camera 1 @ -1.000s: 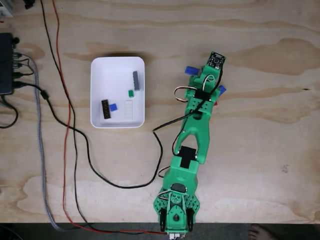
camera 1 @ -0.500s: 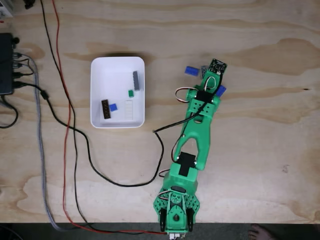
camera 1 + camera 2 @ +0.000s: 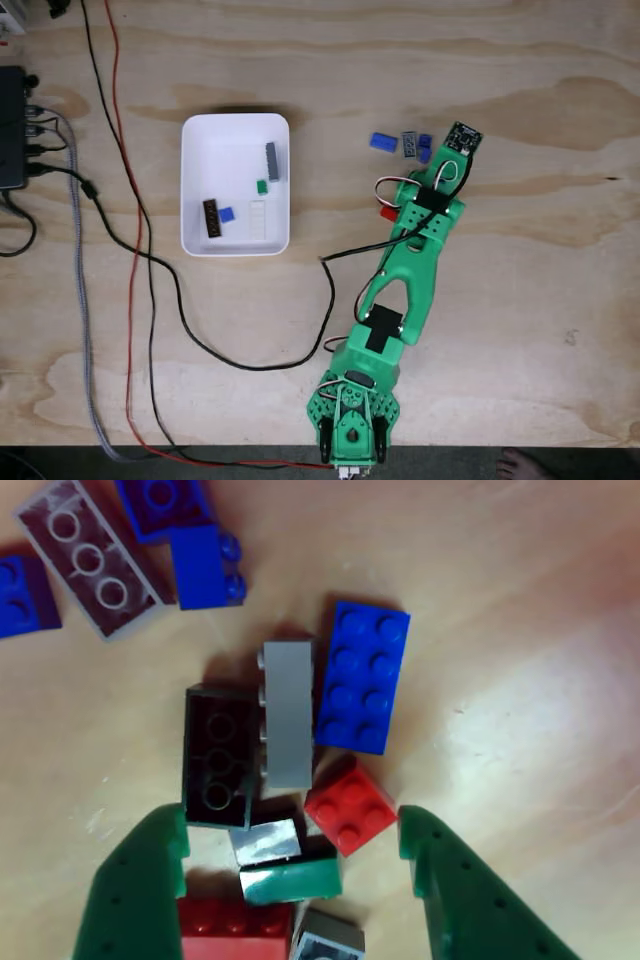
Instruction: Put all lego bricks in the bin.
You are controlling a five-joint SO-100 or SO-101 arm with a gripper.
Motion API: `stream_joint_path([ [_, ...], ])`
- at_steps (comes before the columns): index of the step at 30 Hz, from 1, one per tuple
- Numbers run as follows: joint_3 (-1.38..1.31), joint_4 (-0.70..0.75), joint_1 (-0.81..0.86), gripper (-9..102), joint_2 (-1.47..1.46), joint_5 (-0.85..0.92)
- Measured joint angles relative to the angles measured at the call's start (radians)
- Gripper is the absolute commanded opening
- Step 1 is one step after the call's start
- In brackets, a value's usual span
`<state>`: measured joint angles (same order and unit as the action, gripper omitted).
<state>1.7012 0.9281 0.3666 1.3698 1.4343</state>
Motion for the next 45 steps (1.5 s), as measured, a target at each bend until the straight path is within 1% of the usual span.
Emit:
stream_joint_path([
  [5,0.000,-0.006,0.000,25,-0.034,0.043],
  [12,-0.028,-0.037,0.005,21,-0.100,0.069],
  [13,-0.041,-0.046,0.006,20,-0.110,0.077],
  [18,-0.086,-0.055,0.006,2,-0.143,0.092],
  [19,-0.086,-0.055,0.006,0,-0.143,0.095],
  [23,-0.051,-0.077,0.006,0,-0.121,0.087],
  [27,0.037,-0.094,-0.011,0,-0.026,0.048],
  [29,0.072,-0.066,-0.048,13,0.041,0.035],
  [30,0.078,-0.043,-0.071,15,0.080,0.034],
  [34,0.080,0.034,-0.123,19,0.189,0.028],
  [36,0.078,0.071,-0.121,24,0.190,0.049],
  [41,0.043,0.183,-0.049,31,0.133,0.044],
  [45,0.015,0.313,-0.040,33,0.052,-0.035],
])
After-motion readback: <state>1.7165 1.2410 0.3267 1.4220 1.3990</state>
